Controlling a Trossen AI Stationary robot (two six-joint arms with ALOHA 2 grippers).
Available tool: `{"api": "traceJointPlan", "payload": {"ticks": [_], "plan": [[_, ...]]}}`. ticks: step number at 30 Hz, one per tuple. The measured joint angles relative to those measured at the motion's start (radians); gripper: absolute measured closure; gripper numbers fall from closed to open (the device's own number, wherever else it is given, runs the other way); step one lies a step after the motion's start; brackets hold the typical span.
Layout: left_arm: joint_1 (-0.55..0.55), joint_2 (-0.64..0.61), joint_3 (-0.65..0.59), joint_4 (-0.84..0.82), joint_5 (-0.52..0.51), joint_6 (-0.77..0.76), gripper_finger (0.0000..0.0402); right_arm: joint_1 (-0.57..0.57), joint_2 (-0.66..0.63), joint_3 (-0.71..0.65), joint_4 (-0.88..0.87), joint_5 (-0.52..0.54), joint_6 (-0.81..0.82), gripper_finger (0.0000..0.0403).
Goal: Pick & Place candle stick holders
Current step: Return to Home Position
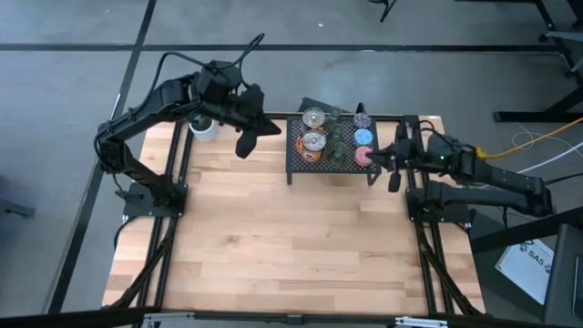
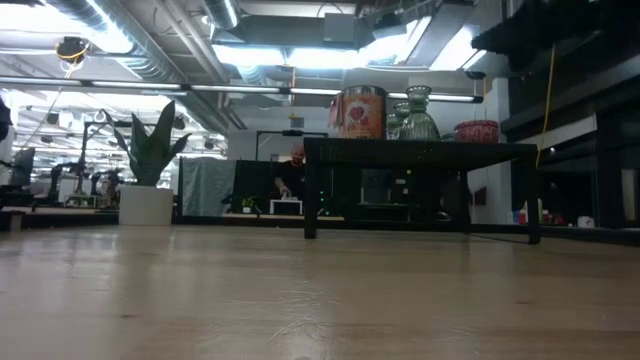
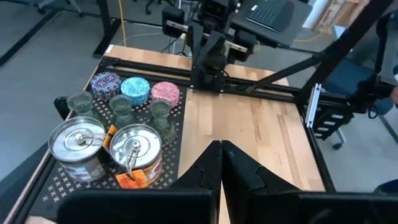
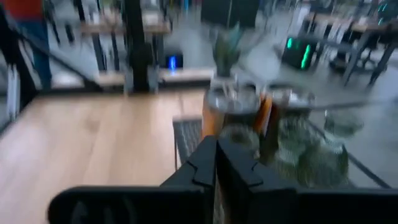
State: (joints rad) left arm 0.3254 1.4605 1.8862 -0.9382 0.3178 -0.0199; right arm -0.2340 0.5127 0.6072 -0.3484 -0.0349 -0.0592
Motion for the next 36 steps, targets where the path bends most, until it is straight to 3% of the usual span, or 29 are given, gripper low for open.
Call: {"api": "traceJointPlan", "payload": {"ticks": [6, 15, 22, 36], "plan": [[0.011, 0.000, 0.000, -0.001, -0.007, -0.029, 0.0400, 0.015, -0.030, -0.122, 0.273, 0.001, 0.073, 0.0390], [0.011, 0.005, 0.000, -0.001, -0.064, -0.023, 0.0400, 0.090, -0.032, -0.232, 0.340, 0.001, 0.166, 0.0397], [0.011, 0.015, 0.000, -0.009, -0.065, -0.040, 0.0400, 0.170, -0.038, -0.351, 0.576, -0.002, 0.132, 0.0397], [0.011, 0.014, 0.000, -0.009, -0.065, -0.055, 0.0400, 0.202, -0.148, -0.381, 0.579, -0.052, 0.099, 0.0397]]}}
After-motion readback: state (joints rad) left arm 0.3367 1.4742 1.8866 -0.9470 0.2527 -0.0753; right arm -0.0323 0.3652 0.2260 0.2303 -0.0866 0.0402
